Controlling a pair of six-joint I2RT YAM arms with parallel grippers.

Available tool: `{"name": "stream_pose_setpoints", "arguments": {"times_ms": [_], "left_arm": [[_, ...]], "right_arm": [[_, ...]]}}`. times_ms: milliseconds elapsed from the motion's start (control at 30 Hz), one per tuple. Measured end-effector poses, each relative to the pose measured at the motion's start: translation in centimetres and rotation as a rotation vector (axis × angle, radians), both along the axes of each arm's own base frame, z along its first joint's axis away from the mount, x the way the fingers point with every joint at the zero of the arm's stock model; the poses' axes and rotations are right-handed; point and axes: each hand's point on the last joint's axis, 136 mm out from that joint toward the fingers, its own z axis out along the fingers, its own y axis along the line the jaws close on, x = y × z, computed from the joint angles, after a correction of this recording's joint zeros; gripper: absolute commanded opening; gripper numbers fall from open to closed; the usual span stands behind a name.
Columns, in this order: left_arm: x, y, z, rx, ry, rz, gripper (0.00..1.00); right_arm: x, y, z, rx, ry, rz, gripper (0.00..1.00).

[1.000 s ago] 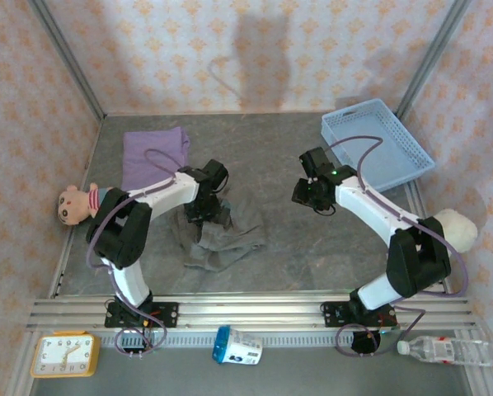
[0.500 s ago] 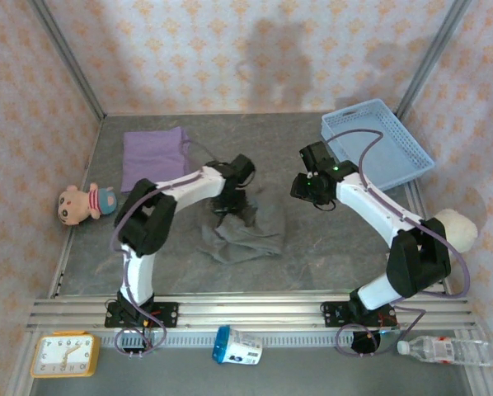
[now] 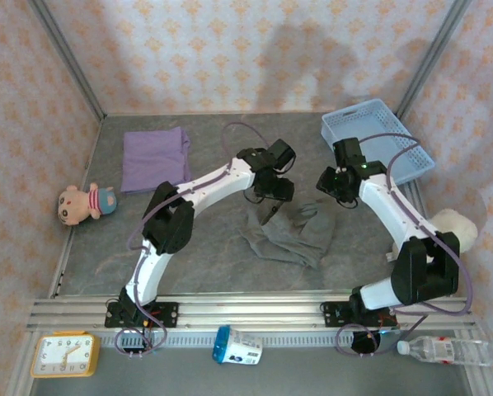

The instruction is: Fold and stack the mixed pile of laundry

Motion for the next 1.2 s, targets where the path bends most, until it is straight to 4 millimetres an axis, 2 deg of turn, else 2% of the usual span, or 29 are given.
{"name": "stream_pose_setpoints", "arguments": {"times_ms": [167,267,367,467,533,633,767,900,1000,1100,1200], "left_arm": [[-1.6,2.6,1.3,-0.030,0.029,0.058,0.81],[-2.7,2.3,1.2,-0.070,0.055,0.069,0.80],[-4.4,1.2,-0.1,-0.073,0.089,0.044,0.78],[-6.7,0.9,-2.1,-0.041,0.134,0.021,0.67],[-7.9,1.6,-3.5,-0.001,0.161,0.022,0.54],[-7.9,3.2,-5.0,0.071,0.174,0.068,0.44],[-6.2,5.3,-6.9,0.148,0.177,0.151,0.43],[-2.6,6.3,-7.6,0.180,0.165,0.225,0.46],[1.1,5.9,-7.0,0.176,0.122,0.252,0.56],[4.9,4.6,-5.6,0.153,0.056,0.244,0.69],[6.9,3.7,-3.6,0.130,0.000,0.212,0.73]], "right_arm": [[-0.7,0.2,-0.8,0.010,0.025,0.018,0.44],[-1.1,0.4,-1.4,0.018,0.043,0.025,0.43],[-1.1,0.6,-1.4,0.030,0.042,0.031,0.36],[-1.0,1.1,-1.7,0.055,0.043,0.042,0.30],[-1.0,1.2,-2.8,0.061,0.069,0.042,0.26],[-1.6,1.0,-5.3,0.051,0.135,0.017,0.25],[-3.3,0.7,-7.7,0.047,0.211,-0.014,0.24],[-4.6,1.1,-9.1,0.091,0.254,-0.042,0.21],[-6.5,1.7,-10.1,0.143,0.294,-0.052,0.20],[-8.5,3.1,-9.9,0.193,0.309,-0.024,0.21],[-10.2,4.9,-8.8,0.269,0.309,0.034,0.26]]}}
